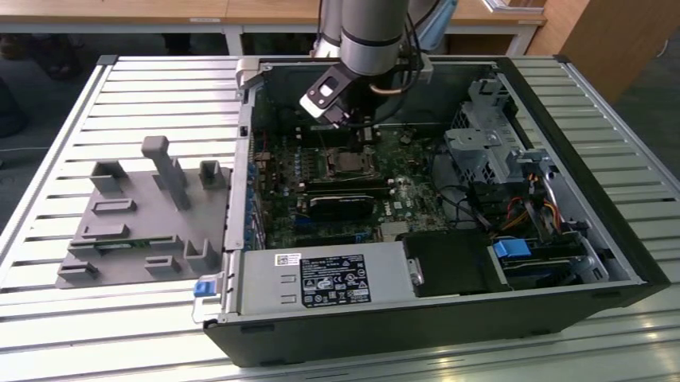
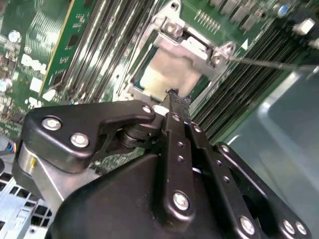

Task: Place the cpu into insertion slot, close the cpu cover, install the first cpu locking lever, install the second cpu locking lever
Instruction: 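Close the cpu cover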

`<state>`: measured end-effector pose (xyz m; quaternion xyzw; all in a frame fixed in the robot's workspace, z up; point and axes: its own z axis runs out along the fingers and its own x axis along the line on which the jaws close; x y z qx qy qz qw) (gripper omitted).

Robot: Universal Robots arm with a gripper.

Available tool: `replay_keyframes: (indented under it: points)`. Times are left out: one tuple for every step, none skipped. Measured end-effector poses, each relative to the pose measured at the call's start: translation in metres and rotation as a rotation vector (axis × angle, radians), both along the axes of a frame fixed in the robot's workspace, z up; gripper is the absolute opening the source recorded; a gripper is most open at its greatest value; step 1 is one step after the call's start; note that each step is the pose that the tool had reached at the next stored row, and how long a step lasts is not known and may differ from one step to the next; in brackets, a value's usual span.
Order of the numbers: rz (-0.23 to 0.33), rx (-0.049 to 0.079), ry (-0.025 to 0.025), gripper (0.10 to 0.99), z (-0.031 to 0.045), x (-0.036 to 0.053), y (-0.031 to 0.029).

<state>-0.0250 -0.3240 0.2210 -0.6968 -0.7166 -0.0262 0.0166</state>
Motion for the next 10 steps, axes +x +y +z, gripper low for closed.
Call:
replay_keyframes:
  points:
    - [0.0,0.0,0.0001,0.106,-0.0004,-0.0022,0.0]
    - [0.0,0.0,0.0,0.106,-0.001,-0.0044,0.0]
    - [0.0,0.0,0.0,0.106,-0.0016,-0.0061,0.0001]
    - [0.0,0.0,0.0,0.106,-0.0023,-0.0074,0.0]
    - [0.0,0.0,0.0001,0.106,-0.0031,-0.0083,0.0]
    - [0.0,0.0,0.0,0.106,-0.004,-0.009,0.0]
    - [0.0,0.0,0.0001,0.106,-0.0051,-0.0095,0.0]
    - [0.001,0.0,0.0,0.106,-0.0063,-0.01,0.0]
    - [0.001,0.0,0.0,0.106,-0.0073,-0.0105,0.0]
    - [0.001,0.0,0.0,0.106,-0.0079,-0.0112,0.0]
